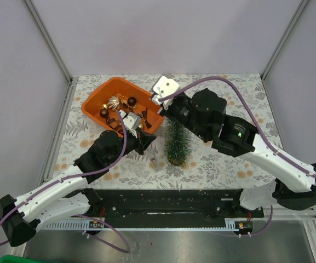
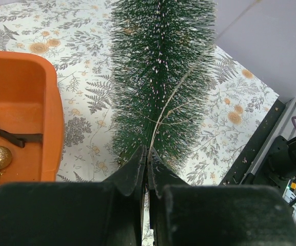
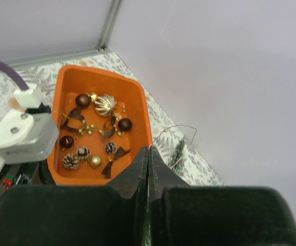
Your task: Decorate the small christmas tree
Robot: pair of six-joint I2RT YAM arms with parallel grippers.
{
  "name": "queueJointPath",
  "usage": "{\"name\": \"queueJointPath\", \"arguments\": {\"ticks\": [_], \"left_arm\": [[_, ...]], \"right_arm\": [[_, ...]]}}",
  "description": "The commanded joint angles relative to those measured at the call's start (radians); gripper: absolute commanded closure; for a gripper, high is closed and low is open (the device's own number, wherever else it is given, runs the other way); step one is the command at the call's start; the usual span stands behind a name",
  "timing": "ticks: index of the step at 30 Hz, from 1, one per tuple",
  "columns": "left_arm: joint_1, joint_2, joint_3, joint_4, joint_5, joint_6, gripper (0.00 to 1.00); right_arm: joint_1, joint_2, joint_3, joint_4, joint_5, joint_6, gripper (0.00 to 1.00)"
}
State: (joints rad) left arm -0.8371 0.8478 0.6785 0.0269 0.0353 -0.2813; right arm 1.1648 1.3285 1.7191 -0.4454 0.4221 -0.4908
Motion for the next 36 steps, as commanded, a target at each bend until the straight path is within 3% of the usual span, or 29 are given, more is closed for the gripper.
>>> {"name": "queueJointPath", "arguments": {"ticks": [1, 7, 15, 29, 36], "left_arm": [[0.012, -0.018, 0.018, 0.071, 0.026, 0.001, 0.94], [0.012, -0.006, 0.026, 0.085, 0.029, 0.002, 0.94], [0.012, 0.023, 0.065, 0.1, 0.032, 0.021, 0.94], [0.01, 0.068, 0.079, 0.126, 0.017, 0.056, 0.94], [0.02, 0.065, 0.03, 0.149, -0.086, 0.12, 0.94]], "right_arm": [[-0.097, 0.046, 0.112, 0.014, -0.273, -0.026, 1.0], [-0.233, 0.138, 0.177, 0.08, -0.547, -0.002, 1.0], [-0.433, 0.282, 0.218, 0.198, -0.788, 0.078, 1.0], [-0.56, 0.455, 0.26, 0.415, -0.881, 0.23, 1.0], [-0.635, 0.433, 0.111, 0.572, -0.816, 0.297, 1.0]]}}
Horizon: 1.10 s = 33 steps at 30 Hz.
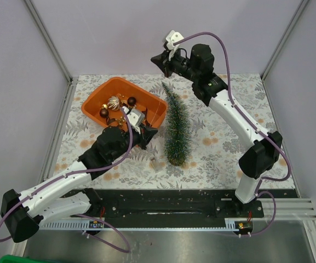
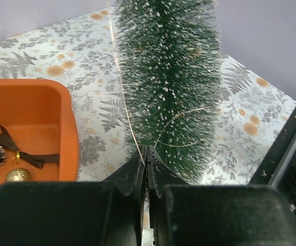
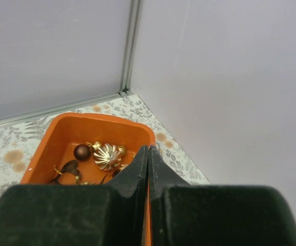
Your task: Decorate the small christmas tree
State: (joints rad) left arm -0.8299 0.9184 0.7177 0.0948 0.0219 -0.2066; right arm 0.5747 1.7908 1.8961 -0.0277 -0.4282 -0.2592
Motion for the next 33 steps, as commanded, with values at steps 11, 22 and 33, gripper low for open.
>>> {"name": "queueJointPath", "arguments": {"ticks": [11, 22, 33], "left_arm": [[0.015, 0.004, -0.014, 0.106, -0.119, 0.061, 0.68], [0.018, -0.026, -0.026, 0.098, -0.06, 0.064, 0.46], [0.018, -0.059, -0.049, 0.105, 0.05, 0.042, 0.53]], "right_arm": [[-0.134, -0.12, -0.256, 0.238, 0.091, 0.121, 1.0], [-0.254, -0.243, -0.477, 0.322, 0.18, 0.161, 1.0], [-0.282, -0.399, -0.748, 0.304, 0.422, 0.158, 1.0]]}}
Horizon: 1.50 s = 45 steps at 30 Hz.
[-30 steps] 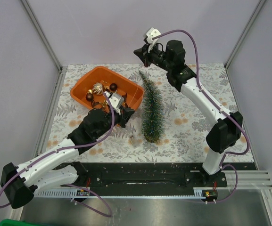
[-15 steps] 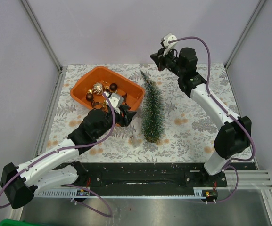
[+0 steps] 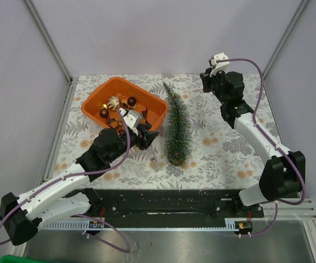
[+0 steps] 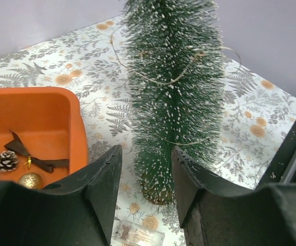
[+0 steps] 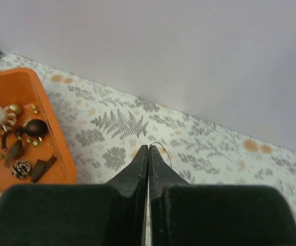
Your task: Decorate the small christmas tree
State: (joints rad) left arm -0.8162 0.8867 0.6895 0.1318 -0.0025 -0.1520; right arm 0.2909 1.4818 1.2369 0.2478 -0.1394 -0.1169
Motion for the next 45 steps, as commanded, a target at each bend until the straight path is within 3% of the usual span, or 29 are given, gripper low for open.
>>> {"name": "queueJointPath", "arguments": {"ticks": [1, 3, 7, 13, 20, 26, 30, 45], "left_arm": [[0.005, -0.031, -0.025, 0.069, 0.081, -0.014, 0.53], [0.005, -0.034, -0.031, 0.072, 0.102, -0.017, 0.54], [0.005, -0.037, -0.044, 0.081, 0.134, -0.023, 0.66], [0.005, -0.04, -0.047, 0.086, 0.148, -0.023, 0.79], [0.005, -0.037, -0.001, 0.078, 0.217, -0.026, 0.83], [0.003, -0.019, 0.028, 0.078, 0.22, -0.006, 0.82], [0.003, -0.009, 0.031, 0.063, 0.234, -0.012, 0.82], [-0.07, -0.008, -0.011, -0.024, 0.41, -0.055, 0.81]], "right_arm": [[0.004, -0.124, -0.134, 0.033, 0.167, 0.028, 1.0], [0.002, -0.21, -0.206, 0.018, 0.181, 0.066, 1.0], [0.002, -0.411, -0.338, -0.053, 0.201, 0.155, 1.0], [0.002, -0.669, -0.424, -0.273, 0.143, 0.286, 1.0], [0.002, -0.802, -0.303, -0.683, 0.211, 0.41, 1.0], [0.004, -0.825, -0.166, -0.881, -0.05, 0.414, 1.0], [0.004, -0.864, -0.217, -0.898, -0.221, 0.482, 1.0], [0.005, -0.946, -0.382, -0.912, -0.581, 0.654, 1.0]]}}
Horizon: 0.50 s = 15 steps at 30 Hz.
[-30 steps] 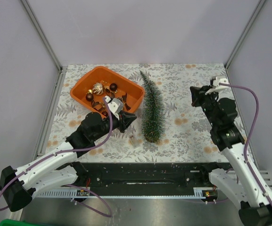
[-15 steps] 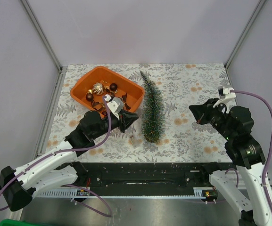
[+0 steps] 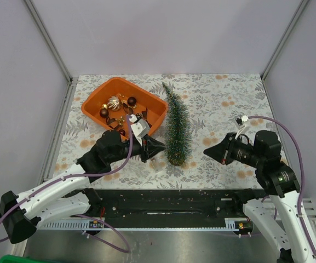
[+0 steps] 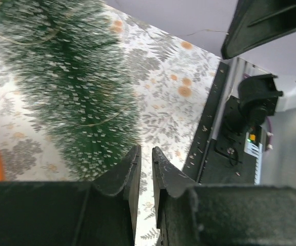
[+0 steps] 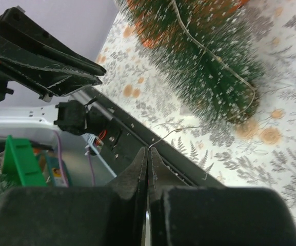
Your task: Decorate the small christmas tree
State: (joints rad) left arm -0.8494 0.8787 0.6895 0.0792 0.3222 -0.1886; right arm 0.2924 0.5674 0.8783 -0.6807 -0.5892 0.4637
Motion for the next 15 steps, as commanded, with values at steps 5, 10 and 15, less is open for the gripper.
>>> {"name": "queueJointPath", "arguments": {"ticks": [5, 10, 15], "left_arm": [[-0.105, 0.012, -0.012, 0.062, 0.139, -0.011, 0.81], [-0.145, 0.04, 0.016, 0.071, 0.147, 0.043, 0.79], [-0.197, 0.081, 0.051, 0.088, 0.132, 0.164, 0.78]], "right_arm": [[0.004, -0.096, -0.142, 0.165, -0.188, 0.22, 1.0], [0.004, -0.156, -0.271, 0.461, -0.182, 0.438, 1.0], [0.011, -0.135, -0.318, 0.627, -0.169, 0.532, 1.0]]}}
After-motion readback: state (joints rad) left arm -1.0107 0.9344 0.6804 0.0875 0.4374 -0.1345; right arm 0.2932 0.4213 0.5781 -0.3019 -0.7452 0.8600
